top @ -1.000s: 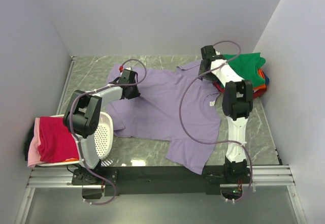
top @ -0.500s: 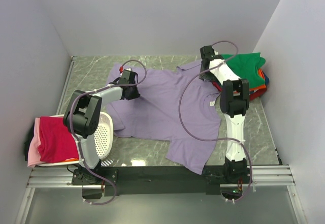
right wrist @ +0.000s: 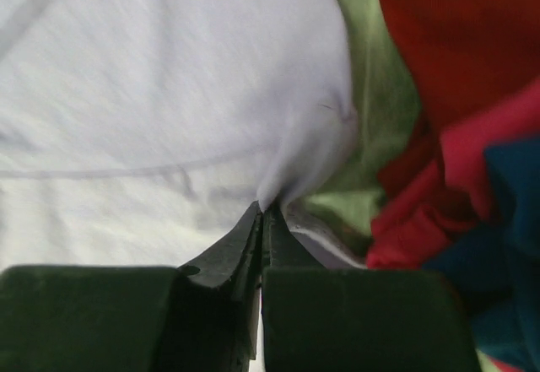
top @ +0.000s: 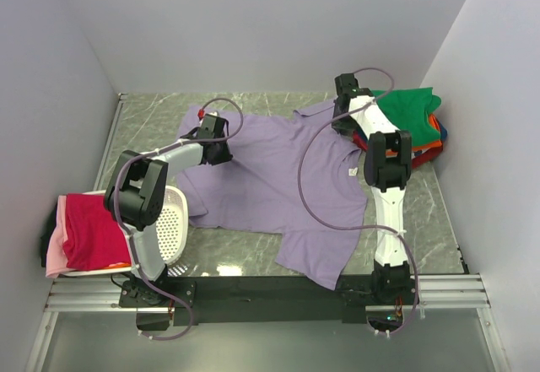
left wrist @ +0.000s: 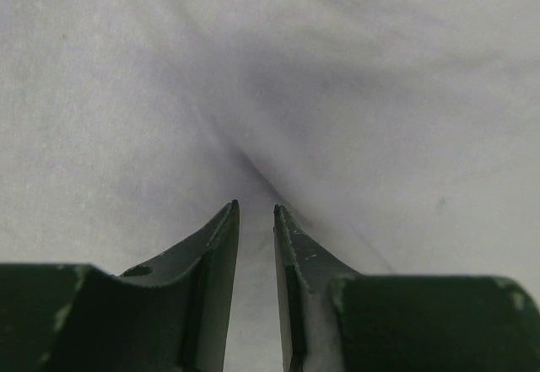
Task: Fold and stack the t-shirts
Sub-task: Flatten the tshirt out
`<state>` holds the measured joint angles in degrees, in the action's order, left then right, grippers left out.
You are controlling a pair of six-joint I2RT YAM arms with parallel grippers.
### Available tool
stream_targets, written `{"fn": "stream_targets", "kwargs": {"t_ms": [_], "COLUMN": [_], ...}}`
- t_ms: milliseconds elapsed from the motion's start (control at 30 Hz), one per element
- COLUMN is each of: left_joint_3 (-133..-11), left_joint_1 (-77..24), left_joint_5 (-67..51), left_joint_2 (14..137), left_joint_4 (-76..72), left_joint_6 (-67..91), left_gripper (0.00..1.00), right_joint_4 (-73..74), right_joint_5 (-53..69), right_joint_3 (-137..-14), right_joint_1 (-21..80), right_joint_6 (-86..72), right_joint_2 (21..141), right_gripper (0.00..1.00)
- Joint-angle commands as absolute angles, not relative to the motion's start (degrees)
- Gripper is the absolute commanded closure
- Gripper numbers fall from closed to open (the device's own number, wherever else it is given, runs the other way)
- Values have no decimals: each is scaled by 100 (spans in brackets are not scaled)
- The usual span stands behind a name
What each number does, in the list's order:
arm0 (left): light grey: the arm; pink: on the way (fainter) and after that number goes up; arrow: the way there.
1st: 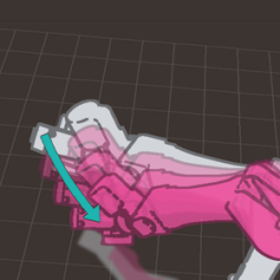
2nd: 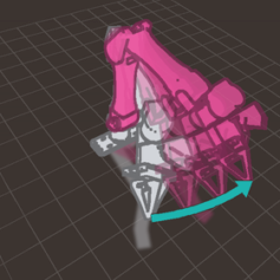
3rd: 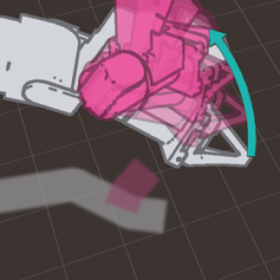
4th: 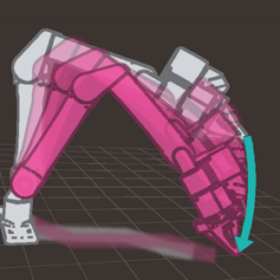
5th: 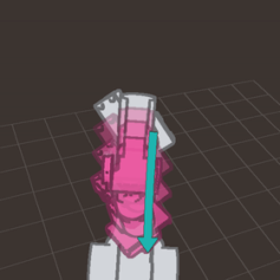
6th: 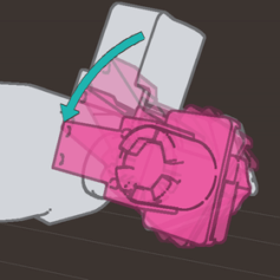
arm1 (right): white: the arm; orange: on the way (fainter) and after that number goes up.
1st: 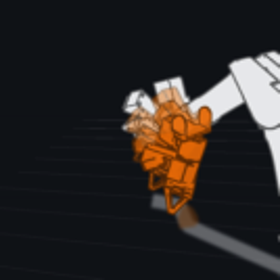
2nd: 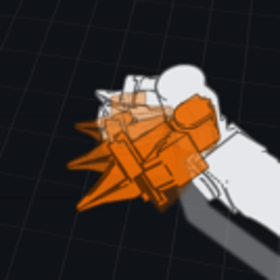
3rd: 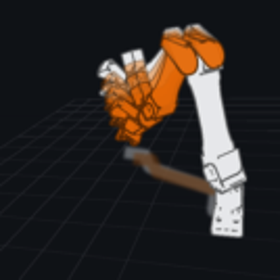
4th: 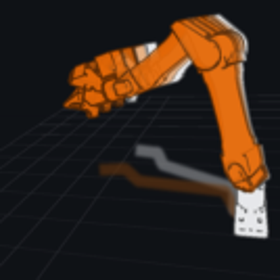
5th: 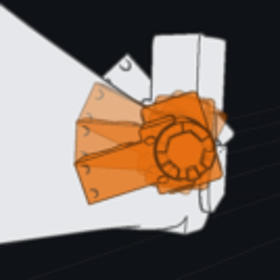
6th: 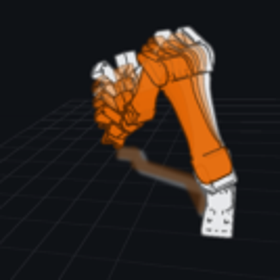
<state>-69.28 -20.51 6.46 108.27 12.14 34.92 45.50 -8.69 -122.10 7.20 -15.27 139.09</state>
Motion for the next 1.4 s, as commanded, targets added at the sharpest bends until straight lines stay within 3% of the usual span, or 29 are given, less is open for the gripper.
{"fn": "stream_targets", "kwargs": {"t_ms": [0, 933, 1167, 1233, 1267, 1367], "left_joint_3": [-7198, -8419, -8069, -7728, -7604, -7085], "left_joint_1": [-2083, -2074, -2100, -2162, -2188, -2399], "left_joint_5": [703, 492, 650, 869, 1157, 2017], "left_joint_2": [10810, 12014, 11489, 10972, 10777, 9995], "left_joint_4": [1230, 1204, 783, 695, 686, 817], "left_joint_6": [3393, 3358, 3340, 3261, 3217, 3085], "left_gripper": [70, 70, 71, 70, 70, 70], "right_joint_4": [4613, 3789, 3367, 3244, 3113, 3032], "right_joint_5": [-694, -53, 543, 729, 808, 1063], "right_joint_3": [-12961, -14071, -14019, -13773, -13651, -13325], "right_joint_1": [624, 18, 26, 26, 26, 26], "right_joint_6": [-1520, -1661, -1775, -1767, -1767, -1732], "right_joint_2": [14071, 14555, 14432, 14230, 14151, 13896], "right_gripper": [100, 100, 100, 85, 64, 40]}}
